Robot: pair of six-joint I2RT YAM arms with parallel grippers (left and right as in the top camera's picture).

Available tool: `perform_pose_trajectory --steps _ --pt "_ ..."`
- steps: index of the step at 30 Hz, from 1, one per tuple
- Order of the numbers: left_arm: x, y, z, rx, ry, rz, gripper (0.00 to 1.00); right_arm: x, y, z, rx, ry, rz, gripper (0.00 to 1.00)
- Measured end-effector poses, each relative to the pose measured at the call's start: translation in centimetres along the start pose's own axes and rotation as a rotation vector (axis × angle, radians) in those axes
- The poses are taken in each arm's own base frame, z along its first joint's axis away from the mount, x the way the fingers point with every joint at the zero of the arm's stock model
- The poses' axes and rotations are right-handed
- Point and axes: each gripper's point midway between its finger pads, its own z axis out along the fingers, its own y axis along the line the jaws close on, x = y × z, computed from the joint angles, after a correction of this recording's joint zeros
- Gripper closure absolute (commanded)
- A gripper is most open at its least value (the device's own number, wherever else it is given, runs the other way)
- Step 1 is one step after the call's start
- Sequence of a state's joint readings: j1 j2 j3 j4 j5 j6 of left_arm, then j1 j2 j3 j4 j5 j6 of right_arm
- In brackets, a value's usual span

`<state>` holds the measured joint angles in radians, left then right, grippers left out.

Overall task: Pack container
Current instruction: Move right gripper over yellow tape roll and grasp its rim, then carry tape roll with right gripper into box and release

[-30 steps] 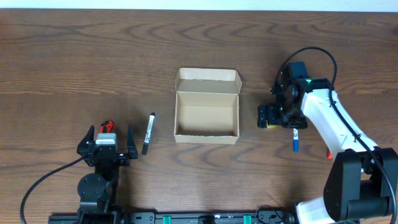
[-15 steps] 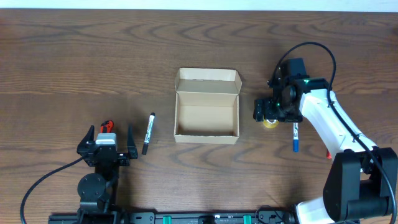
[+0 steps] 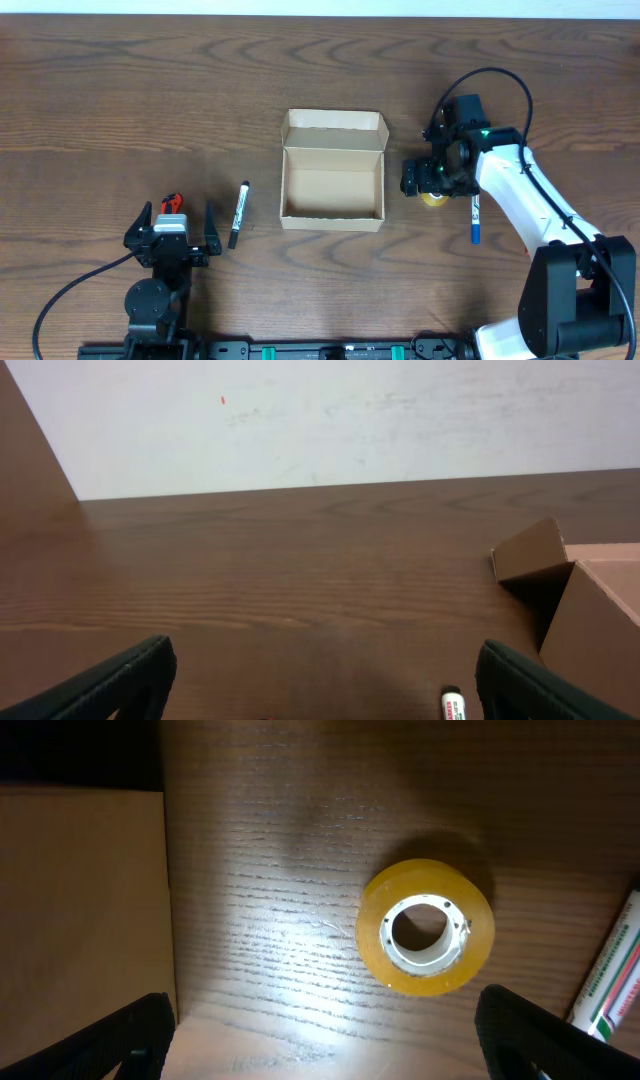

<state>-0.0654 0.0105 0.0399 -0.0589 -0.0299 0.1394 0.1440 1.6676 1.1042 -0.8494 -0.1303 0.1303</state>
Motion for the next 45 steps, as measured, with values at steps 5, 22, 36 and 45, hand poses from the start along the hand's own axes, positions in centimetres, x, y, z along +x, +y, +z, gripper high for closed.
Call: perform_pose_trajectory --steps 5,22,36,45 --pt "0.0 0.0 0.0 0.000 0.000 0.000 0.05 0.9 -0.3 1.4 0.001 0.006 0.009 0.07" --pt "0.0 0.0 0.0 0.000 0.000 0.000 0.05 1.0 -0.1 2.6 -0.009 -0.020 0.016 0.07" --pt "0.0 0.0 0.0 0.000 0.000 0.000 0.05 -0.6 0.3 2.6 -0.021 -0.084 0.017 0.06" --pt "0.0 0.0 0.0 0.000 0.000 0.000 0.05 0.7 -0.2 5.3 -0.005 0.008 0.027 0.20"
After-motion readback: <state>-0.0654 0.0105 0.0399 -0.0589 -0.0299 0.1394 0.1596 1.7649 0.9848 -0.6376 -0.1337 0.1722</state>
